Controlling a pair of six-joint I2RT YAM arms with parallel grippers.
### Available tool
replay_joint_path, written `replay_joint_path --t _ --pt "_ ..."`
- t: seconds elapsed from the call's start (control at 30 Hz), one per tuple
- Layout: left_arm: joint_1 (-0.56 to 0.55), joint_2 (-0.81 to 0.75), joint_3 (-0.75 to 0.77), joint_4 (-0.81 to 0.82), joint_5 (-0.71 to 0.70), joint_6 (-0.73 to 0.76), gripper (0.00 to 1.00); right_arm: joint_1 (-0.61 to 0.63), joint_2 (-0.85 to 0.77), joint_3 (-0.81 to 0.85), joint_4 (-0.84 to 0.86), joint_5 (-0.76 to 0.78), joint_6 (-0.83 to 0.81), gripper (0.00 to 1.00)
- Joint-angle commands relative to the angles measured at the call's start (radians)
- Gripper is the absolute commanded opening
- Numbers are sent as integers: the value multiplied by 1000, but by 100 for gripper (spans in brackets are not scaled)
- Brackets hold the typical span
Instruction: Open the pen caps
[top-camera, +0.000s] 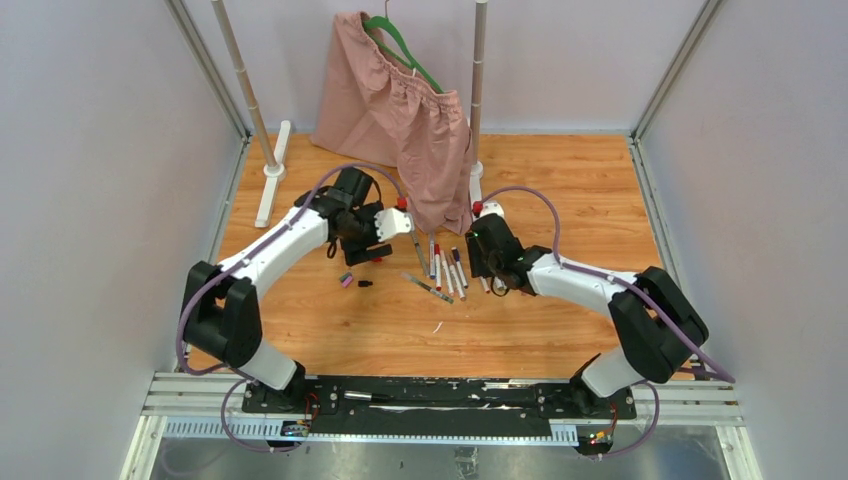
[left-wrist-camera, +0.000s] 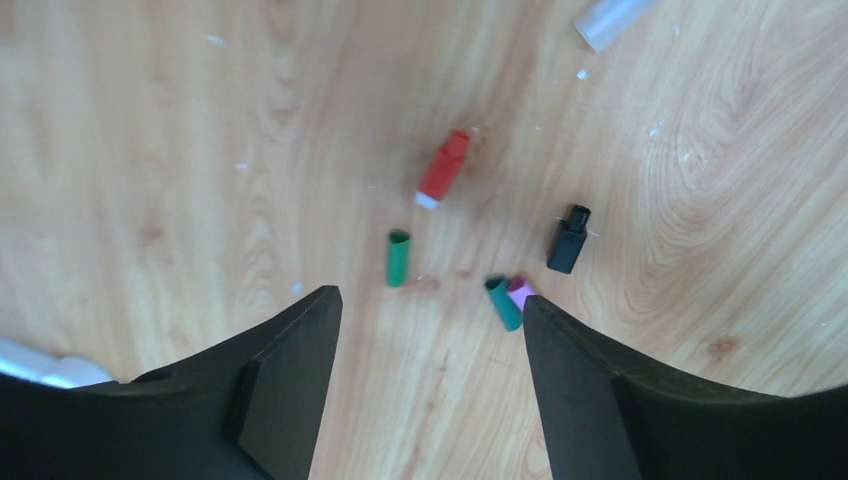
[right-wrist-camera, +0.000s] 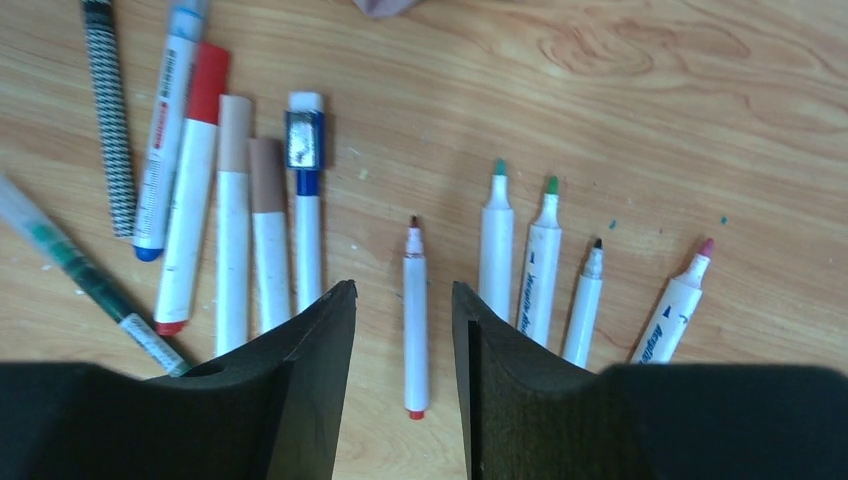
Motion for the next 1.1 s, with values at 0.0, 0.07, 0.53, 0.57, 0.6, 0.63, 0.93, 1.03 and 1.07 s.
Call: replay_joint_path --t 0.0,0.07,0.53,0.57,0.6,0.63,0.93,1.03,1.07 --pt "26 -84 84 -80 66 -90 73 29 32 59 -7 4 -15 45" --pt "40 -103 108 -97 77 -126 74 33 62 78 -3 -8 -19 43" --pt "96 -233 81 -155 128 -200 76 52 201 137 14 -62 -10 39" --pt "97 -235 81 -159 128 -199 76 53 205 137 14 -64 -8 39" --pt "98 -236 81 -163 129 -197 76 54 207 138 13 -64 -7 39" --pt "98 -235 81 -166 128 -198 76 54 208 139 13 -64 -7 39" --pt "99 -240 79 -170 134 -199 76 64 236 113 14 -43 -4 25" --pt "99 -241 84 -179 145 -192 77 64 225 100 14 -36 0 12" --pt "99 -242 86 -183 149 -187 77 63 214 99 13 -32 -1 7"
